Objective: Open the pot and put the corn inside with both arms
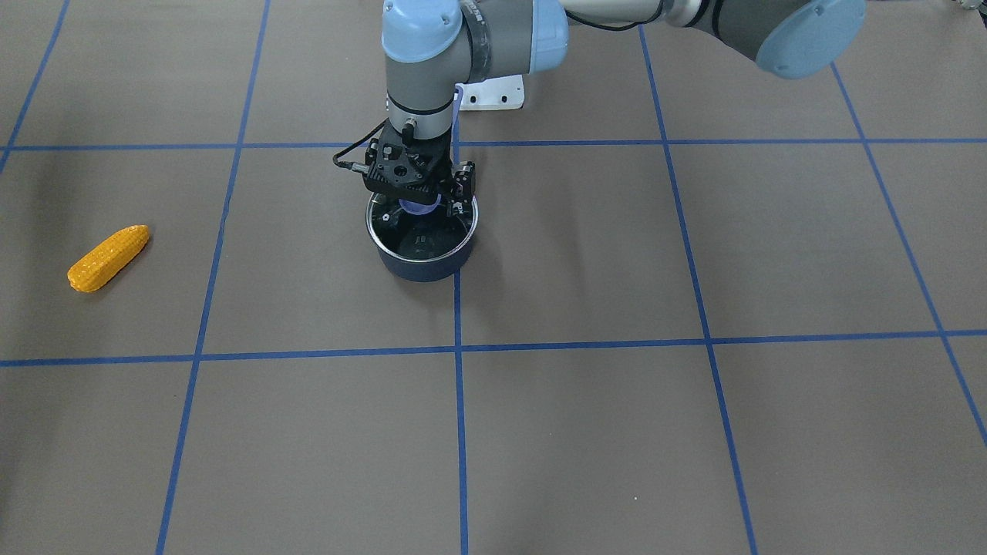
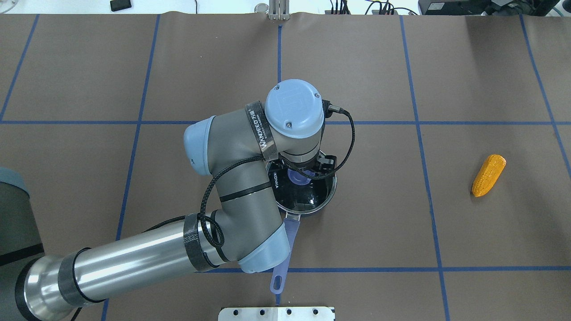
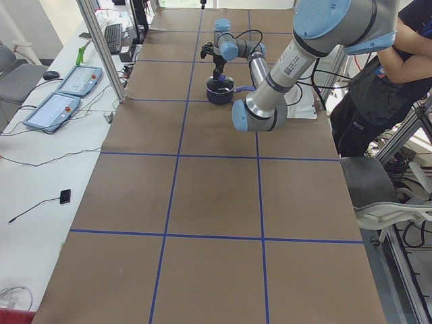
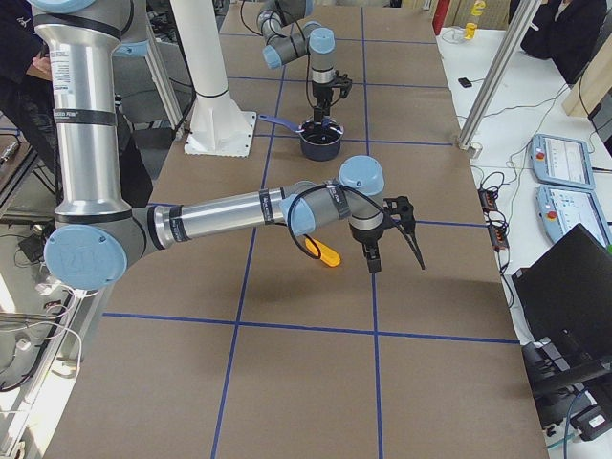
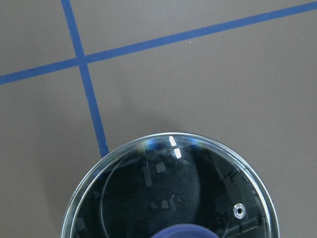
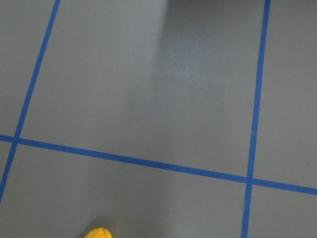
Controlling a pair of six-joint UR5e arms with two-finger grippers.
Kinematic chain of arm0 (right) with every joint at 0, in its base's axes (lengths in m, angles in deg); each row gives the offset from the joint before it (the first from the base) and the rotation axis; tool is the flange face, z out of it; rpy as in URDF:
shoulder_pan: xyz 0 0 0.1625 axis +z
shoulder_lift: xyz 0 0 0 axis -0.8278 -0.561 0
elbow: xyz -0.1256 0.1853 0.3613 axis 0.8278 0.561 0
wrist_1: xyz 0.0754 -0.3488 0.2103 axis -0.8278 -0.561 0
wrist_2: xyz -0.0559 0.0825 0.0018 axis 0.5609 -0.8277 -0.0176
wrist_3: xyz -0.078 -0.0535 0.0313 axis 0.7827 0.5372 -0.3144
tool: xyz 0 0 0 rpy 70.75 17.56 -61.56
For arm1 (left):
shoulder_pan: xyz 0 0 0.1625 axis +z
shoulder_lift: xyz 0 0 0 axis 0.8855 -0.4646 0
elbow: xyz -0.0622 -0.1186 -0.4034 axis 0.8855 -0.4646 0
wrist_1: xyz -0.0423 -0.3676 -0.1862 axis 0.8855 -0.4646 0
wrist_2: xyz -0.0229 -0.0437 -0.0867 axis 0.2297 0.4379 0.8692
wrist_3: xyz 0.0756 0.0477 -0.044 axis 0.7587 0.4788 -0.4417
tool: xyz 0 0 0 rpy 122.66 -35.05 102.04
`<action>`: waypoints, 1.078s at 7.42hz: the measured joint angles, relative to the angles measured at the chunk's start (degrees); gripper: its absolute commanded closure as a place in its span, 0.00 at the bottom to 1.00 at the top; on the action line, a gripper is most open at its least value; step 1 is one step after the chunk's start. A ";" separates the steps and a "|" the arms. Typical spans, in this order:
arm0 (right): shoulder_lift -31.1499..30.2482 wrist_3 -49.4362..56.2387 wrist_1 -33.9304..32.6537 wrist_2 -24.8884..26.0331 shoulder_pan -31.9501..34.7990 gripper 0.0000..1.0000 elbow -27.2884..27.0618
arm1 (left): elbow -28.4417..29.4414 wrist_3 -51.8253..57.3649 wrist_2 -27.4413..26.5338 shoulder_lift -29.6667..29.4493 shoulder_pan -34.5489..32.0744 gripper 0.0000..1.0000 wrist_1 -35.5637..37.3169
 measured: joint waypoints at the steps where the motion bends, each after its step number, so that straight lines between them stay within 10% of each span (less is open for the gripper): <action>1: 0.00 0.00 0.00 0.00 -0.02 0.00 0.01 | 0.00 0.00 -0.02 0.00 0.18 0.19 0.02; 6: 0.00 0.00 0.00 -0.10 -0.07 0.00 -0.14 | -0.81 1.37 -2.40 0.10 0.56 1.00 0.18; 8: 0.02 0.00 0.00 -0.16 -0.06 0.00 -0.22 | -3.74 2.45 -2.25 1.03 0.45 1.00 0.70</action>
